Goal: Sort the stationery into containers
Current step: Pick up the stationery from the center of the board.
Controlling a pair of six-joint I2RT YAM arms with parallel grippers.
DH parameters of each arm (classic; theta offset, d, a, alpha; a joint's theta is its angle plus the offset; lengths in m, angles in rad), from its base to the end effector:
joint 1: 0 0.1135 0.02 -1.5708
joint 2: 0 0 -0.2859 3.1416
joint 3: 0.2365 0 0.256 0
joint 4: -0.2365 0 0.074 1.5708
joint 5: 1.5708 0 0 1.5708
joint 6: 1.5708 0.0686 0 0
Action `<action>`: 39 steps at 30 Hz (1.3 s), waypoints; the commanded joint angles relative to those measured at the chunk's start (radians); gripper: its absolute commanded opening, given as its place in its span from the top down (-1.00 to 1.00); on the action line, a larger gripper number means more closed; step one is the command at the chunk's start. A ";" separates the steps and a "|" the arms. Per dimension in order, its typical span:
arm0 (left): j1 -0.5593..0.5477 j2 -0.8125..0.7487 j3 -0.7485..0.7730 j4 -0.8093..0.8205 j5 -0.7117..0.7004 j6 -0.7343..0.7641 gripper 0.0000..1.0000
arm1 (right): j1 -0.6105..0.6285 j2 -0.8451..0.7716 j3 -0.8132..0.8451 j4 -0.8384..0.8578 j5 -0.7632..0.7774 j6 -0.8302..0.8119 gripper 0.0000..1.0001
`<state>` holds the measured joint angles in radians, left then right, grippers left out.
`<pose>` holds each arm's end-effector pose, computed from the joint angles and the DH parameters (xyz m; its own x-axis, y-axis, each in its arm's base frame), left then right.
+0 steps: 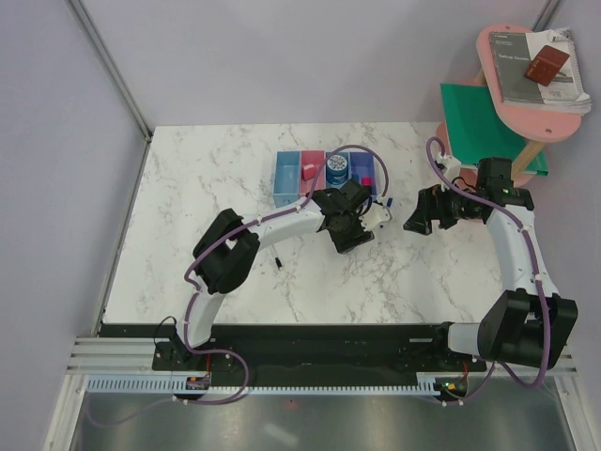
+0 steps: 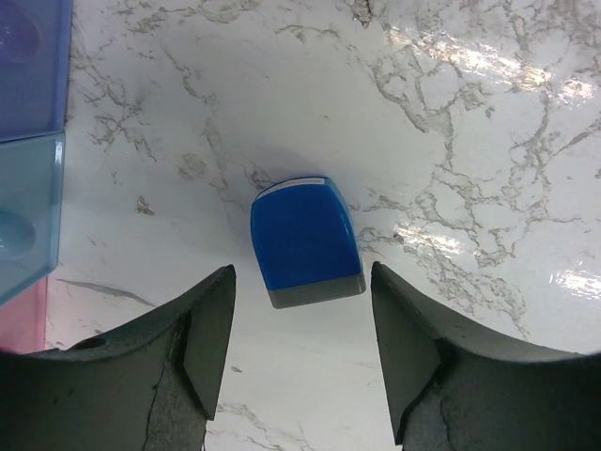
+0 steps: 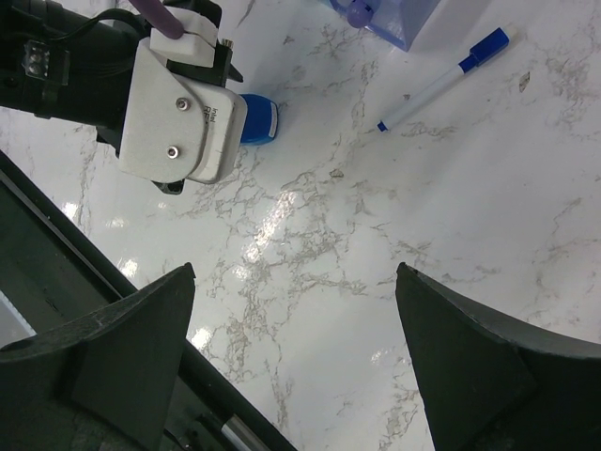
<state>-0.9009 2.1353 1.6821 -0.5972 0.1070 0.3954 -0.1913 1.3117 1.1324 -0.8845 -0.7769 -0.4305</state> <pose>0.3008 -0.3915 0.1766 -0.1842 0.8494 -0.4946 0.9572 0.2693 0.1060 0.2664 -0.0026 0.2970 -0.6971 -0.1681 -0.6970 -0.5387 0.7644 0.3543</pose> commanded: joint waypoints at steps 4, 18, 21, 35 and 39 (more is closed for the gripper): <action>-0.004 0.026 -0.004 -0.001 0.002 -0.044 -0.33 | -0.010 -0.015 0.009 -0.004 -0.048 -0.027 -0.90; -0.003 0.064 -0.016 0.004 -0.010 -0.033 -0.26 | -0.011 -0.008 0.017 -0.007 -0.070 -0.016 -0.90; -0.004 0.077 -0.018 0.016 -0.003 -0.030 -0.04 | -0.011 -0.006 0.017 -0.007 -0.076 -0.016 -0.90; -0.003 -0.138 -0.206 0.163 -0.067 0.022 0.96 | -0.077 0.096 0.066 -0.025 -0.283 0.022 -0.90; -0.004 -0.263 -0.249 0.198 -0.090 0.031 0.96 | -0.094 0.144 0.084 -0.073 -0.355 -0.008 -0.89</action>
<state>-0.9009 2.0335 1.4570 -0.4774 0.0566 0.3889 -0.2733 1.4235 1.1591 -0.9134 -0.9794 -0.4107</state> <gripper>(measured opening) 0.541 0.949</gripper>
